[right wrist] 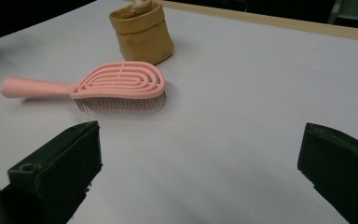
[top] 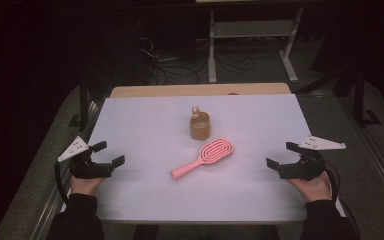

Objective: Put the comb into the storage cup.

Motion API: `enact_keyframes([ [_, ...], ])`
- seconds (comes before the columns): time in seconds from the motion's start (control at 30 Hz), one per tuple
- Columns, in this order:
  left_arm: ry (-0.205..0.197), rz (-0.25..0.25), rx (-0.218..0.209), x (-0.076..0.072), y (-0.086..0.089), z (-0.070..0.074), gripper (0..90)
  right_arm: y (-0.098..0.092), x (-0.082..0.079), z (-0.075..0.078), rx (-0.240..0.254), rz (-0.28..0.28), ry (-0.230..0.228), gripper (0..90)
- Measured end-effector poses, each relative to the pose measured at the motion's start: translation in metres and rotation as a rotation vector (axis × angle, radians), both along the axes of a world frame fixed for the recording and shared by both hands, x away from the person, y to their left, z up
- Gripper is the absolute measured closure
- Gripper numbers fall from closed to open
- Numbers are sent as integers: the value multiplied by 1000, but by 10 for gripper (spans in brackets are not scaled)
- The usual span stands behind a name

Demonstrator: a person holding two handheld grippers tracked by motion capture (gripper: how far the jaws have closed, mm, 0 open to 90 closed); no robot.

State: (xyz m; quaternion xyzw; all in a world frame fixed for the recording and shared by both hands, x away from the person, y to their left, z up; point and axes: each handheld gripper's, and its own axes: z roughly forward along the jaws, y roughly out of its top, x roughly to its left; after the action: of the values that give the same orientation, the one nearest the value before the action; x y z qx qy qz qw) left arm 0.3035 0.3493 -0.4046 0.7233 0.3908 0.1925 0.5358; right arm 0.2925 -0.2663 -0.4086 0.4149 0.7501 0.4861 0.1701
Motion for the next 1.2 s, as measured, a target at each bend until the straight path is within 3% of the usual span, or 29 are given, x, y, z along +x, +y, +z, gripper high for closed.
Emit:
enact_keyframes([
  [0.6,12,-2,18,-3,0,2,0,0,-6,2,-3,0,-20,0],
  [0.73,-28,-1,56,-7,-5,7,44,-1,-7,2,0,-7,-23,0],
  [1.2,35,-79,110,5,-18,21,13,-3,-7,-2,-4,-14,-6,0],
])
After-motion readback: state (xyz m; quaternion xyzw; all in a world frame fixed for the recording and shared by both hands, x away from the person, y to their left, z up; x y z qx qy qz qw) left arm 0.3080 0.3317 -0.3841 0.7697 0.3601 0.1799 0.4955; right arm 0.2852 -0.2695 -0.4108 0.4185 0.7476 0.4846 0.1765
